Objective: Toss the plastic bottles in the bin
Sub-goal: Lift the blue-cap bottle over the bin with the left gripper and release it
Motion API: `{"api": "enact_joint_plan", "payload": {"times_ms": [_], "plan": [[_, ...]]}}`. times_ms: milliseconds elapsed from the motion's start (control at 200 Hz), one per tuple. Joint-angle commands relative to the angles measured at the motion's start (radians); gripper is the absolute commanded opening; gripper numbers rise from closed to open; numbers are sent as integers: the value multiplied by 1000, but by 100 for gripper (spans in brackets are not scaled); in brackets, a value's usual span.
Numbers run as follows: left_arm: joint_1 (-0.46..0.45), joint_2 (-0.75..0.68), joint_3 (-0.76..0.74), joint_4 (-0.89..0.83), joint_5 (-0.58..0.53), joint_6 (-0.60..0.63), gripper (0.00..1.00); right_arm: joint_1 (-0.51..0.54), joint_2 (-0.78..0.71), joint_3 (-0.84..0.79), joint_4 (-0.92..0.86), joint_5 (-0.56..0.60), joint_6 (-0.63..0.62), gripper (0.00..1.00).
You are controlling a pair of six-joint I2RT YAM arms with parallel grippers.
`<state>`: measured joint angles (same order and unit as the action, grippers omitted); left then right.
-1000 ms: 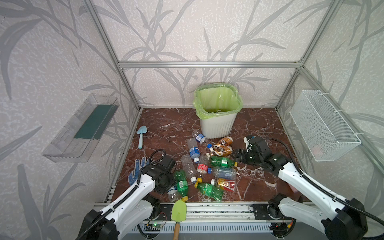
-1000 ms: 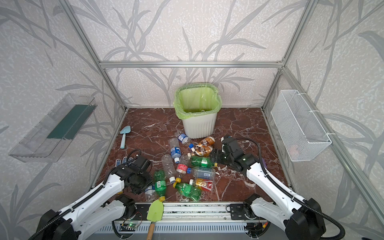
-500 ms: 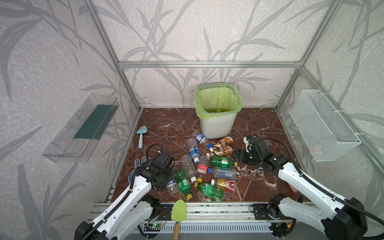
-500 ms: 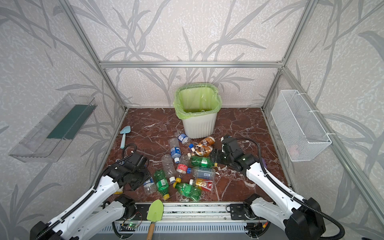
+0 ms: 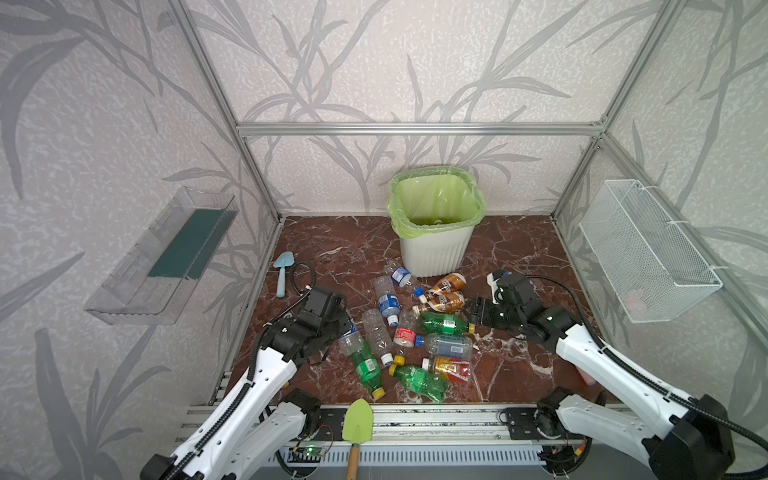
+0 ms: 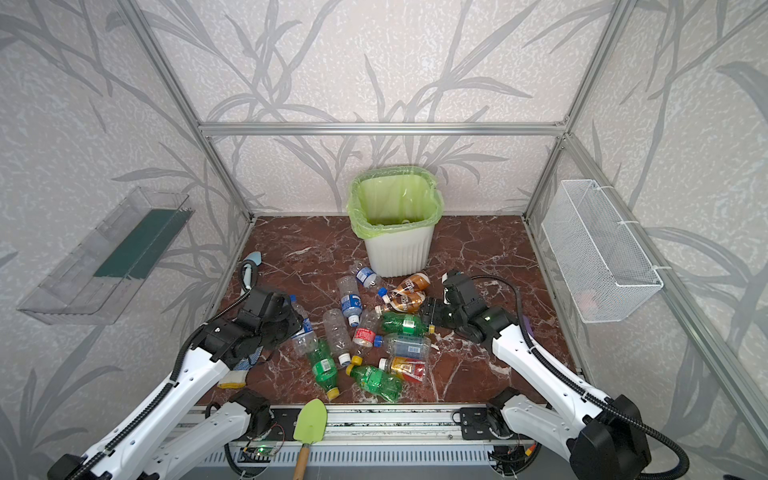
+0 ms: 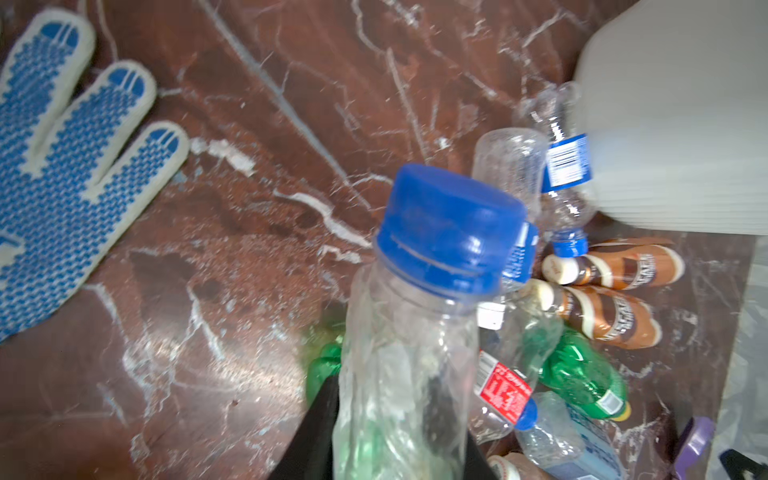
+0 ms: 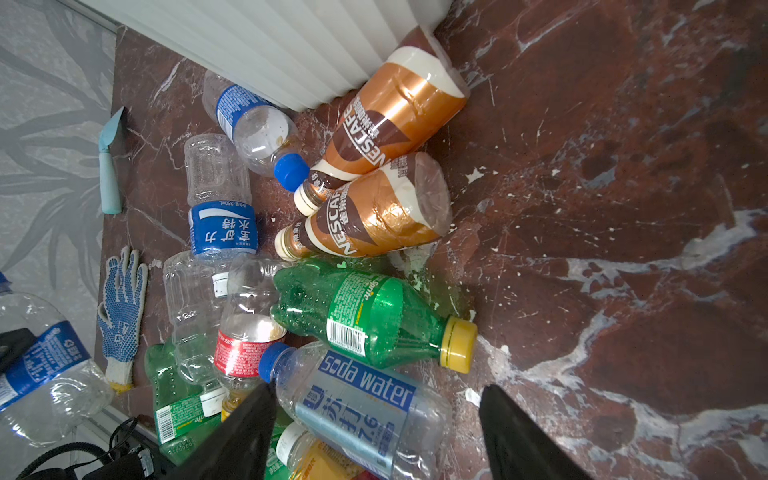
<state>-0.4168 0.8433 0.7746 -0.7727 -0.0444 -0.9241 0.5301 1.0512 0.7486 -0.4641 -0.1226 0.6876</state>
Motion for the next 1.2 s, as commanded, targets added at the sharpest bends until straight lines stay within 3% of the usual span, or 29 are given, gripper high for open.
{"api": "enact_joint_plan", "payload": {"times_ms": [0,265,405,510,580,645,755,780,880,990,1040,1090,1165,1200], "plan": [[3,8,53,173,-5,87,32,-2,-7,0,19,14,-5,78],[2,162,270,404,87,188,32,-11,-21,5,-2,19,-13,78],[-4,309,487,553,131,217,32,-22,-35,20,-20,21,-17,78],[-5,523,867,540,207,254,38,-34,-46,56,-57,24,-26,78],[-5,680,1161,455,216,288,58,-42,-54,83,-82,30,-34,78],[11,862,1476,267,212,299,74,-48,-64,98,-101,35,-37,78],[48,1122,2038,-67,293,295,85,-57,-81,98,-121,41,-30,81],[51,1162,2144,-123,301,302,91,-58,-85,96,-124,44,-28,81],[44,1209,2374,-279,270,346,93,-61,-98,85,-124,40,-18,82],[9,1099,2260,-346,224,415,92,-63,-97,82,-124,38,-18,82],[-10,1023,2105,-331,213,435,90,-63,-97,77,-122,37,-18,81],[-29,896,1838,-220,206,445,89,-62,-96,71,-119,30,-15,81],[-30,644,1295,153,175,385,89,-62,-93,58,-117,14,-10,81],[-26,556,1123,258,154,363,89,-61,-94,51,-120,6,-9,81]]}}
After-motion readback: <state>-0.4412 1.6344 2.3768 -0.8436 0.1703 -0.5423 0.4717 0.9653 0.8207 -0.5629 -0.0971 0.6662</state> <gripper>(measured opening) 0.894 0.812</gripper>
